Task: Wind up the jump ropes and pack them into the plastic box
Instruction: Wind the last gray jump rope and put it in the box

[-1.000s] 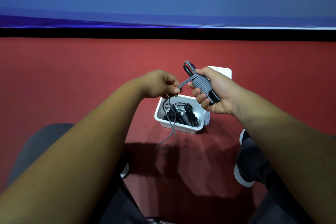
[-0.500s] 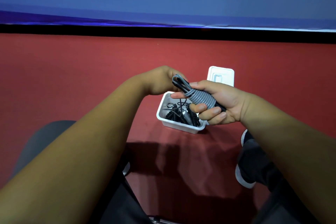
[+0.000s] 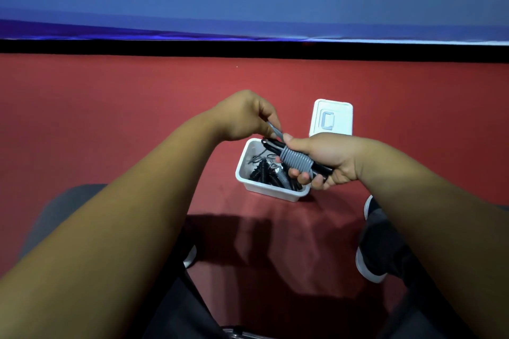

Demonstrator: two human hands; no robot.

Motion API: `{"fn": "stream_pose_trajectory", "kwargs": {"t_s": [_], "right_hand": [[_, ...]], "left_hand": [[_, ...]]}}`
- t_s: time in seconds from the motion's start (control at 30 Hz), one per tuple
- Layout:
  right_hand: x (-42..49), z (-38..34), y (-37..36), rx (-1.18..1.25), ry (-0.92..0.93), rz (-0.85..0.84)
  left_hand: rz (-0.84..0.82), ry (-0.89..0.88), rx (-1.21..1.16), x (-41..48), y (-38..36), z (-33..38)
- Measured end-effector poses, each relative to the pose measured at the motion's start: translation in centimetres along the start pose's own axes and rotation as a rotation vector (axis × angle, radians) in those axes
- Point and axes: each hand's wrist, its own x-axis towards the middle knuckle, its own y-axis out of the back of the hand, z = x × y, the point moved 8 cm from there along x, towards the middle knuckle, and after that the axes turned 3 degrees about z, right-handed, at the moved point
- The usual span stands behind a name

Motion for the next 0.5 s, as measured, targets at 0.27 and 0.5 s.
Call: {"fn": "stream_pose_trajectory", "kwargs": {"t_s": [0.27, 0.5], "right_hand": [[0.7, -0.5, 2.4, 0.186, 0.04, 0.259], [0.5, -2.6, 2.7, 0.357, 0.227, 0.31]], "left_hand": [[-0.007, 0.01, 0.208, 0.3, -0.5, -0.7], [0.026, 0.2, 0.032, 0.1, -1.1, -2.2]]}}
